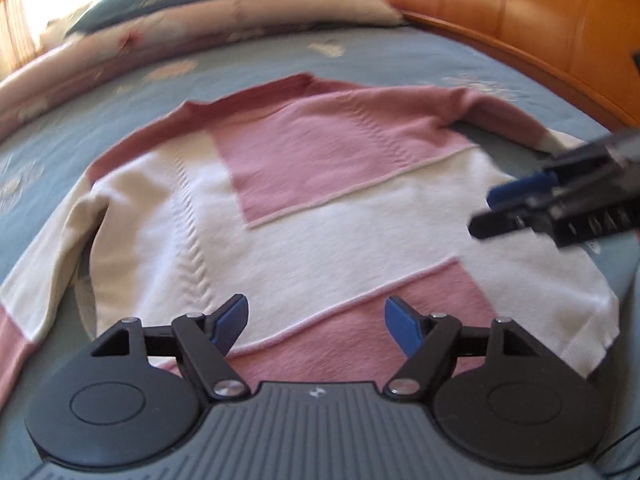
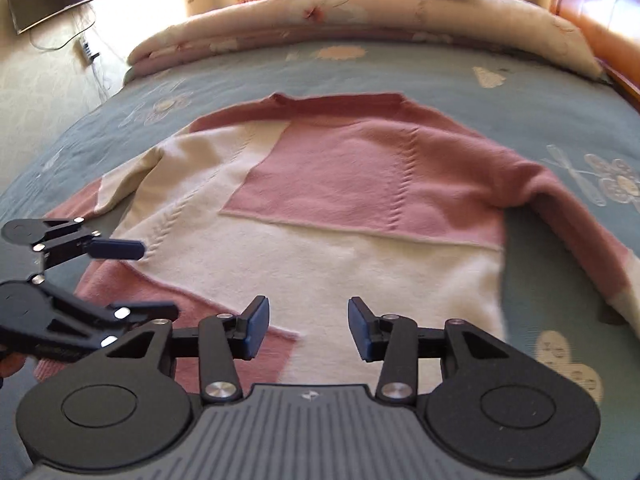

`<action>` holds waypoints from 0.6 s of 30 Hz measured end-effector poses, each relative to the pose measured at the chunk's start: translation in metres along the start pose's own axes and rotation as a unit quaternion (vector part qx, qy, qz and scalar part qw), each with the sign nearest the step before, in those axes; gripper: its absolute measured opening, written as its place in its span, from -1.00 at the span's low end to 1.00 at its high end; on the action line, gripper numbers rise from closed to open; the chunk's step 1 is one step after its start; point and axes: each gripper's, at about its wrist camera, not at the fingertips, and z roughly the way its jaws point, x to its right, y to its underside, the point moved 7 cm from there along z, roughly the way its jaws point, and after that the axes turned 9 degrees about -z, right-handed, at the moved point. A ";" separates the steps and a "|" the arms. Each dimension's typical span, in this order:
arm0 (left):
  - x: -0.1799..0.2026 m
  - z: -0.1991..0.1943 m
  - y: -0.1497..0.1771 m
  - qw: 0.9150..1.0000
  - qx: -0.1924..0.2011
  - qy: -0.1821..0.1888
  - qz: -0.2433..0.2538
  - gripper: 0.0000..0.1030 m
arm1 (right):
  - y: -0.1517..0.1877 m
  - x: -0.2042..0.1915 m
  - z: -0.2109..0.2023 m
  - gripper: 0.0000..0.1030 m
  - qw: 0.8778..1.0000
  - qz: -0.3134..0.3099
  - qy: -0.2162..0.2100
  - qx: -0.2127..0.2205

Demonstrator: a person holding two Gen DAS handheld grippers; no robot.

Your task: Fold clothes

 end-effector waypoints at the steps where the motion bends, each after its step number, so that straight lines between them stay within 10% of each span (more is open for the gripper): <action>1: -0.005 -0.002 0.002 1.000 -0.001 0.001 -0.008 0.47 | 0.003 -0.011 0.001 -0.06 1.000 -0.015 -0.020 -0.002; 10: -0.050 -0.022 0.030 0.998 -0.030 -0.026 -0.041 0.49 | 0.032 -0.091 0.021 0.10 0.982 -0.154 -0.106 -0.033; 18: -0.065 -0.045 0.042 0.999 -0.018 -0.034 -0.036 0.50 | 0.066 -0.062 -0.005 0.15 0.974 -0.192 -0.076 -0.096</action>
